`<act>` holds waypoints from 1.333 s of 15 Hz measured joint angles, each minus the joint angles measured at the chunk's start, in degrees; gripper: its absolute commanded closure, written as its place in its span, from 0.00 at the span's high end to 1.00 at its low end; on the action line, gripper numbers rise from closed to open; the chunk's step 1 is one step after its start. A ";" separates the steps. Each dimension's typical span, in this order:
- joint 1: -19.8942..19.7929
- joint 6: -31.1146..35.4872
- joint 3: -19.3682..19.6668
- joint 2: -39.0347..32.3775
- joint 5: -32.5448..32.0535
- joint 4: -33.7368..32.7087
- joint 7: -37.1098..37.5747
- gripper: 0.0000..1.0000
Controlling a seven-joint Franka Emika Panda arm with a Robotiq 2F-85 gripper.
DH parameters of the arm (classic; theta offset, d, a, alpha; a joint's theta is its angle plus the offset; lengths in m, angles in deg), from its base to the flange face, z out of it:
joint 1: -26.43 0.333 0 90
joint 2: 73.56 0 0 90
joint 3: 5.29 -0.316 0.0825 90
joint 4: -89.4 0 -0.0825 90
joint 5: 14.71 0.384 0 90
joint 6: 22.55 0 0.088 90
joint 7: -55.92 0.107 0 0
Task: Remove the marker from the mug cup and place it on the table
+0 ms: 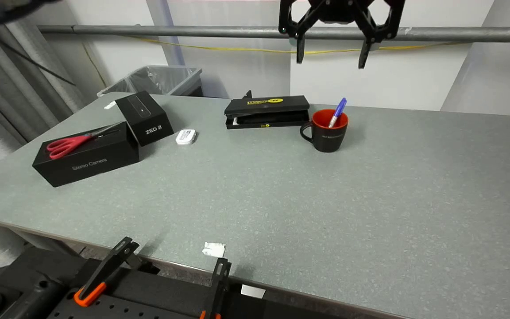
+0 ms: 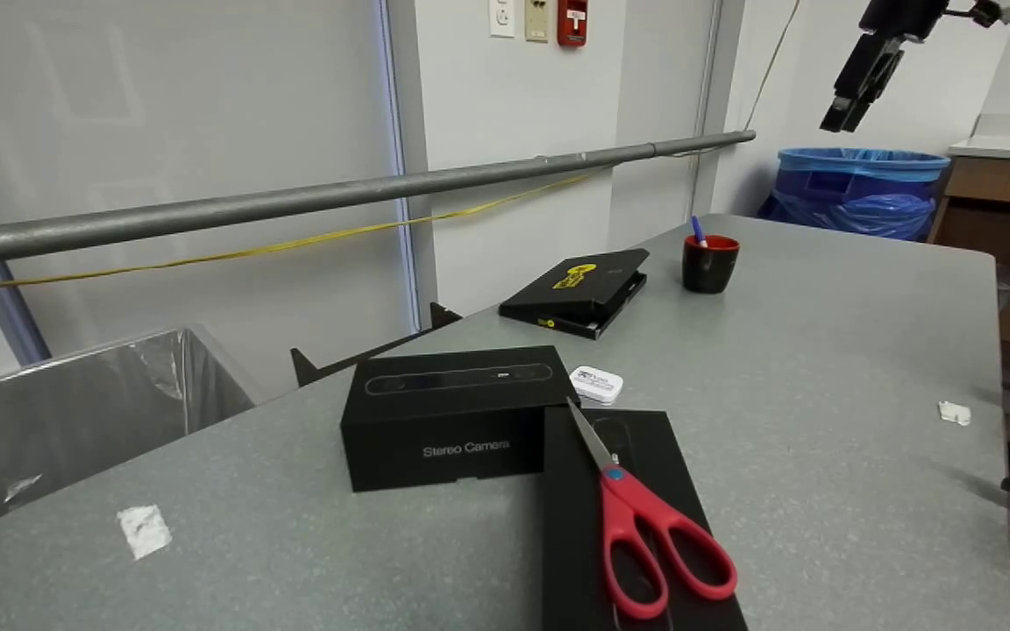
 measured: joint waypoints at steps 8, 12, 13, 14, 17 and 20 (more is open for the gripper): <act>2.22 26.65 -7.55 -21.43 19.64 -4.73 3.23 1.00; 1.64 28.83 -8.46 -30.11 21.92 -12.00 5.23 1.00; 1.34 28.83 -8.45 -31.82 21.92 -13.71 5.91 1.00; 1.03 28.83 -8.45 -33.35 21.92 -15.25 6.55 1.00; 0.05 28.84 -8.44 -37.36 21.92 -19.31 8.26 1.00; -0.77 28.84 -8.44 -40.67 21.93 -22.77 9.81 0.88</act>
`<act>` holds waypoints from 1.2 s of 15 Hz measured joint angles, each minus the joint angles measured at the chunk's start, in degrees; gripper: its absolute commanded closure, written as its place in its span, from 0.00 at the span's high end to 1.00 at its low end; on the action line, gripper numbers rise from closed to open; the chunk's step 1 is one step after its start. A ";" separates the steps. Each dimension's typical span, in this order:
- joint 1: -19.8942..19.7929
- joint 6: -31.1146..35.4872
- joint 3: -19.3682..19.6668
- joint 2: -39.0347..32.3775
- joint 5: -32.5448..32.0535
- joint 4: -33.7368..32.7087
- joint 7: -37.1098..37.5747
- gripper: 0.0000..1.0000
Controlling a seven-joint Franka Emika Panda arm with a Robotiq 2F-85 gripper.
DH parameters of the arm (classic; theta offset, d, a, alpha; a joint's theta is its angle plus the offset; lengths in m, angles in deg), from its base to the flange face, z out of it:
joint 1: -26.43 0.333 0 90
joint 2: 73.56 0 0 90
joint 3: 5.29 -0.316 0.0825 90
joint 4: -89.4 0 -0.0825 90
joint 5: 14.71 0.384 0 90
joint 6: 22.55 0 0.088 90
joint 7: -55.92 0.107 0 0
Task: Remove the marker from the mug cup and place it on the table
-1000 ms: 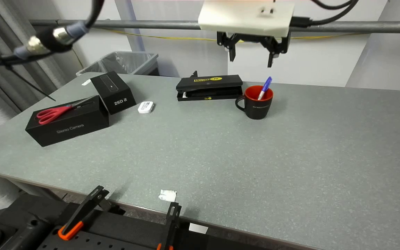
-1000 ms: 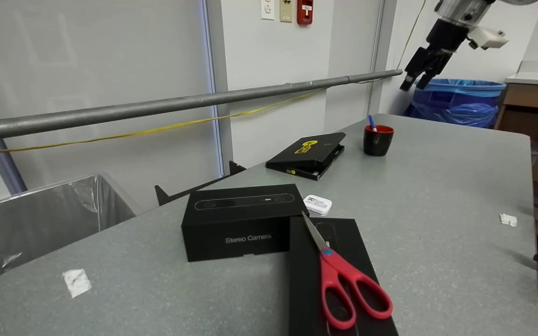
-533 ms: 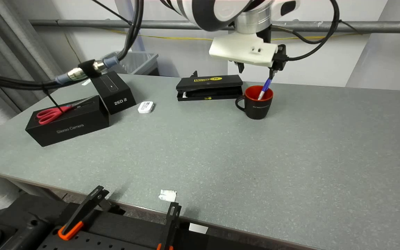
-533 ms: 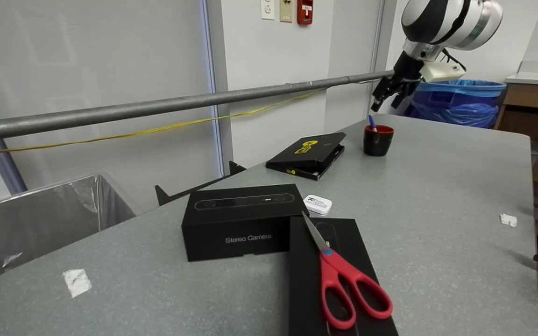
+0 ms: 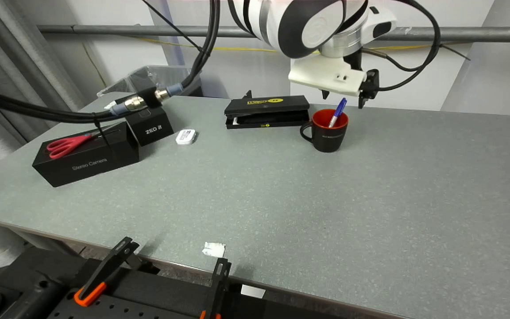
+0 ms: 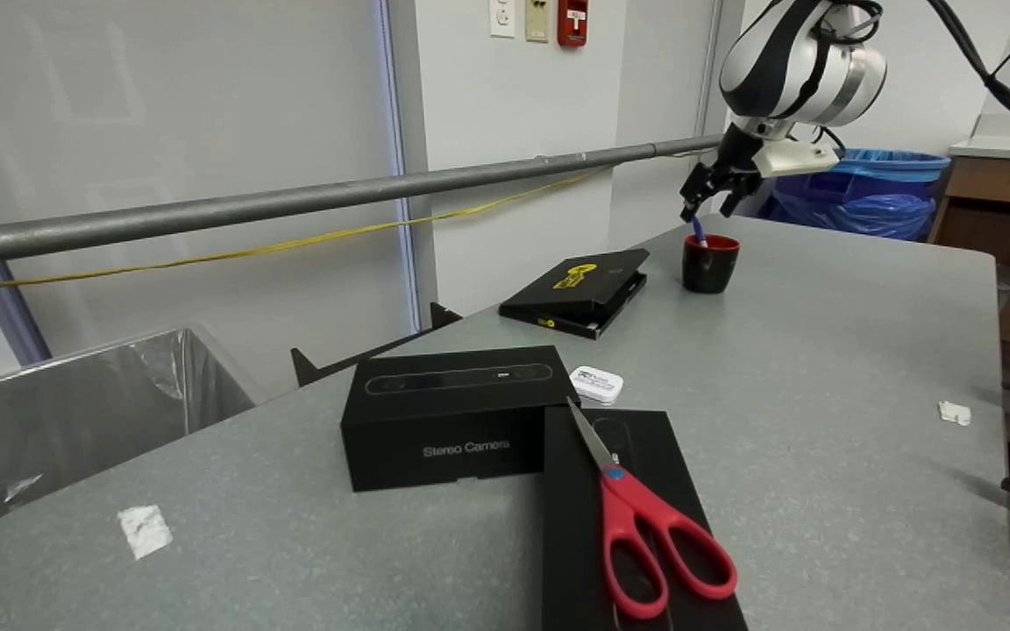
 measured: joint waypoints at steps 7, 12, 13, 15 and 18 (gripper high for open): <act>-0.79 0.00 -0.29 -3.39 0.00 -3.70 2.12 0.23; -1.58 -0.02 -1.59 -3.25 0.00 -3.87 2.19 0.00; -1.70 -0.03 -1.82 -3.18 0.00 -4.00 2.36 0.03; -2.13 -0.06 -2.37 -3.00 0.02 -4.09 2.38 0.02; -3.47 -0.07 -3.65 -0.68 0.22 -3.64 2.37 0.02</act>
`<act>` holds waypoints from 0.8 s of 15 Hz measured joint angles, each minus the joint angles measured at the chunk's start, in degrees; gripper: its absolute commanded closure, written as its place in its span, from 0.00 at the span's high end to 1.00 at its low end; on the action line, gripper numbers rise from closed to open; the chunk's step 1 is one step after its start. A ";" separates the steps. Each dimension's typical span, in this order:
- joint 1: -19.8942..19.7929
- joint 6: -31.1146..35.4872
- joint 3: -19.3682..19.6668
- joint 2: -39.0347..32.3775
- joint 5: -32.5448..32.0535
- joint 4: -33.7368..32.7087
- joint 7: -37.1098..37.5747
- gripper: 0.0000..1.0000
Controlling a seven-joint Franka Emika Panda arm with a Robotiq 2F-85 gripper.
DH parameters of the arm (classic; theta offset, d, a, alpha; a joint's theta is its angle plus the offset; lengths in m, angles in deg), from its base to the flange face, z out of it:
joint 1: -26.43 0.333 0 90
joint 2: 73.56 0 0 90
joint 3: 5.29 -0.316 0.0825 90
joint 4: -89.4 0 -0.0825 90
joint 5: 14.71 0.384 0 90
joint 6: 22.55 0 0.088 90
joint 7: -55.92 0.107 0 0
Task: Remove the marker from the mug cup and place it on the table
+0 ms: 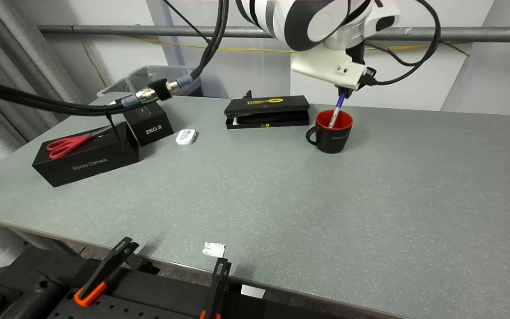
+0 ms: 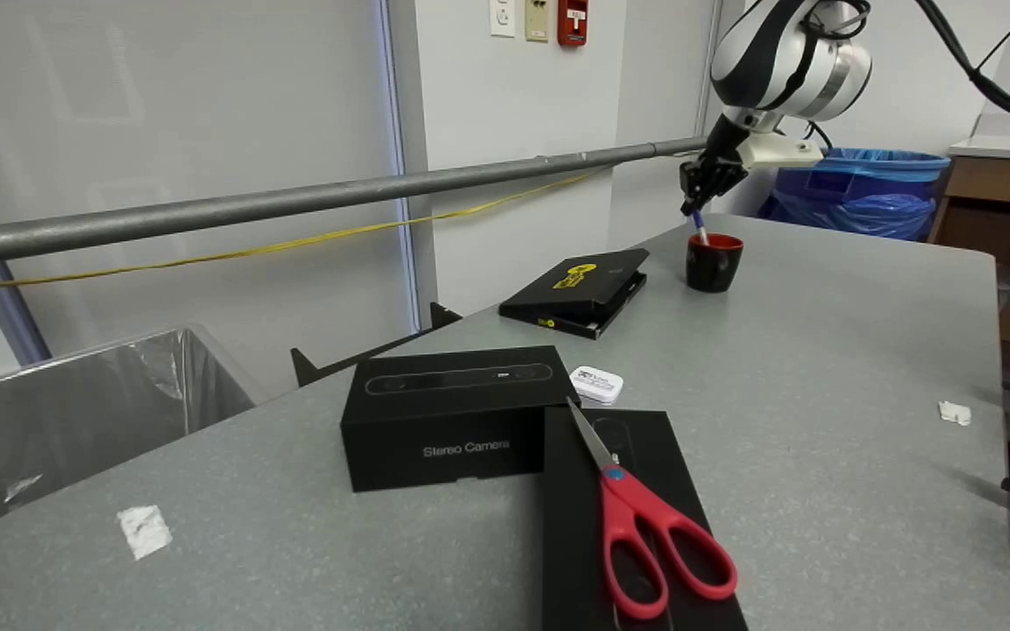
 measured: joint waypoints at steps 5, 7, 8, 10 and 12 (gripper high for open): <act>-5.31 -0.73 -5.71 13.58 3.12 5.68 -4.05 0.02; -6.55 -4.53 -7.23 19.95 3.46 9.71 -6.51 0.02; -6.69 -6.84 -7.74 22.49 3.47 11.79 -7.82 0.02; -6.43 -10.60 -8.86 25.56 3.47 16.26 -10.29 0.02; -5.68 -11.36 -10.08 25.59 2.23 20.69 -11.66 0.02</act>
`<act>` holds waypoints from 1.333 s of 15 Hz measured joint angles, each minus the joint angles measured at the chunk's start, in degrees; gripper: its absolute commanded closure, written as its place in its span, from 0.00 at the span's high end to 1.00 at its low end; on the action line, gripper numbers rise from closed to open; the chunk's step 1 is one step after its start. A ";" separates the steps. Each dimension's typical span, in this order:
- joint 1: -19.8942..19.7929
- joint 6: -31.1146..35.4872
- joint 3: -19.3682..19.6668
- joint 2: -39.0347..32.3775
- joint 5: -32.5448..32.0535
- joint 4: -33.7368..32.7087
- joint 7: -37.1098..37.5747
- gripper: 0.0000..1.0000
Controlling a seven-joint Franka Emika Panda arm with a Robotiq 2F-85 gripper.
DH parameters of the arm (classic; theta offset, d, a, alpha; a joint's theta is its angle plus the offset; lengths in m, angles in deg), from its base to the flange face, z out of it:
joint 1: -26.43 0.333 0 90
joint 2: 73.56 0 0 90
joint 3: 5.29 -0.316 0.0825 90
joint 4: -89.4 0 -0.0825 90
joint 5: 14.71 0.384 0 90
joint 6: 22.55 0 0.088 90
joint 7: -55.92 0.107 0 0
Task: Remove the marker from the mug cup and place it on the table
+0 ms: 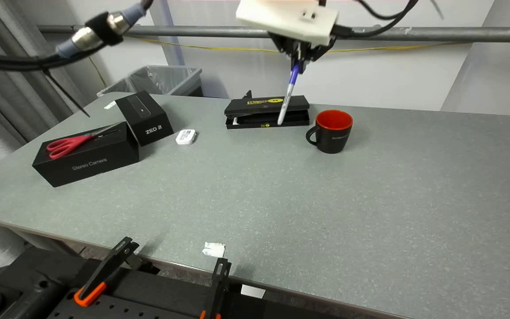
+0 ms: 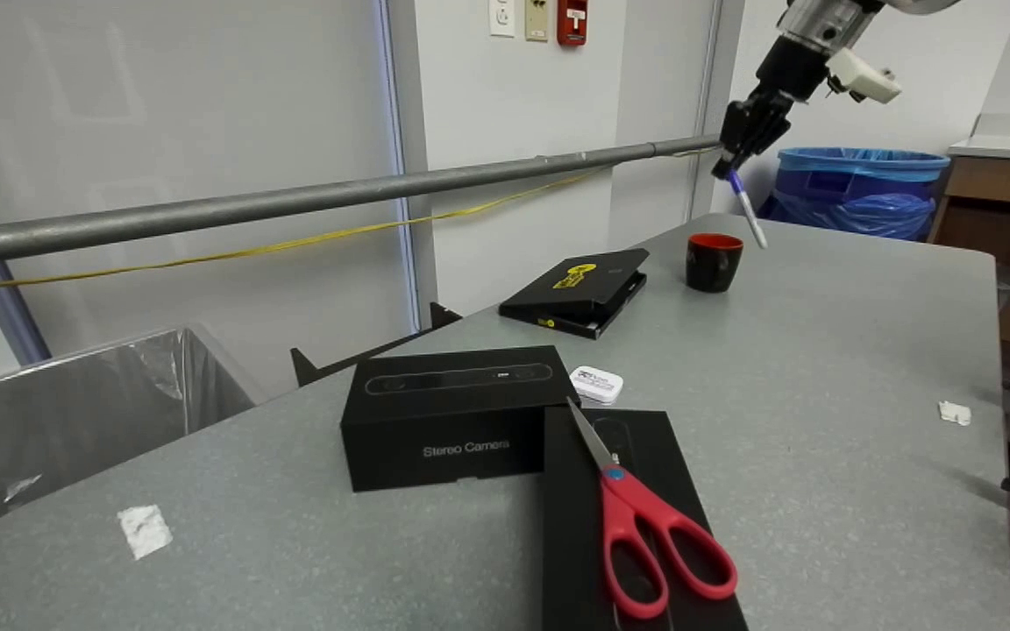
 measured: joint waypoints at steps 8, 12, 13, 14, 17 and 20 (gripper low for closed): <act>4.51 3.98 -0.55 -10.46 -14.96 5.65 2.66 0.02; 4.61 4.33 -0.54 -12.83 -21.20 5.16 6.07 0.29; 4.61 4.34 -0.52 -13.08 -22.31 4.96 6.70 0.36; 4.61 4.41 -0.51 -13.32 -23.24 4.75 7.31 0.44; 4.62 4.48 -0.47 -13.64 -25.32 4.34 8.71 0.66; 4.64 4.72 -0.43 -13.65 -26.71 4.15 9.36 0.90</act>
